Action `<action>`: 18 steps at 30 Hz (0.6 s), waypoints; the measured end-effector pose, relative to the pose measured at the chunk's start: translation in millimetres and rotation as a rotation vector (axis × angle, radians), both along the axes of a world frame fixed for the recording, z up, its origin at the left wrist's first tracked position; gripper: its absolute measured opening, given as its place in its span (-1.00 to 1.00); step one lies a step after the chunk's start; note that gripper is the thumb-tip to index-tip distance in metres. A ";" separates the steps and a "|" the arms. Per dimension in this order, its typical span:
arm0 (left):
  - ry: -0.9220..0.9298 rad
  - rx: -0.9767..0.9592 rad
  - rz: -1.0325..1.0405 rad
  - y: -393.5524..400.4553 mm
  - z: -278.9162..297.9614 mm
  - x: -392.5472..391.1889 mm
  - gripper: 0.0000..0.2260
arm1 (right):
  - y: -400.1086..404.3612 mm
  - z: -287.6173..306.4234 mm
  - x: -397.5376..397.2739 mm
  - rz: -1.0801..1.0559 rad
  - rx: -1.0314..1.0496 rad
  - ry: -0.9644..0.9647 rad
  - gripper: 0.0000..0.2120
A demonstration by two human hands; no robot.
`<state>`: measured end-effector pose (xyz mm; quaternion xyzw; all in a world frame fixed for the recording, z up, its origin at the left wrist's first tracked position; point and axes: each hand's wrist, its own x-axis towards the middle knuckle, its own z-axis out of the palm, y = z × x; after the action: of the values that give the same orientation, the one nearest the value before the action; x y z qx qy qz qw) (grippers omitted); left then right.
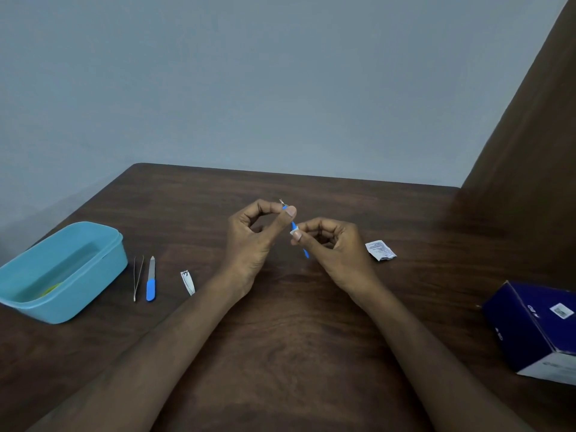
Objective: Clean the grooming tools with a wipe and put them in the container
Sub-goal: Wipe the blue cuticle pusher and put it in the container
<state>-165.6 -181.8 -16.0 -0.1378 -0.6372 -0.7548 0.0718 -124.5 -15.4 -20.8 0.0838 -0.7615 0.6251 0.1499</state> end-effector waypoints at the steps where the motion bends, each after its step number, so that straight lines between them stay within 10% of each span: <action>1: -0.004 0.000 -0.006 -0.1 0.4 0.3 -0.86 | -0.1 -0.4 0.0 0.004 0.010 0.001 -0.95; 18: 0.097 -0.263 -0.106 0.3 -1.4 6.2 -0.79 | -1.5 6.4 1.2 -0.107 -0.219 -0.012 -0.92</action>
<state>-159.5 -181.5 -17.4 -0.2157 -0.7182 -0.6601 0.0438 -123.3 -16.8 -14.5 0.0224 -0.6930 0.6960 0.1868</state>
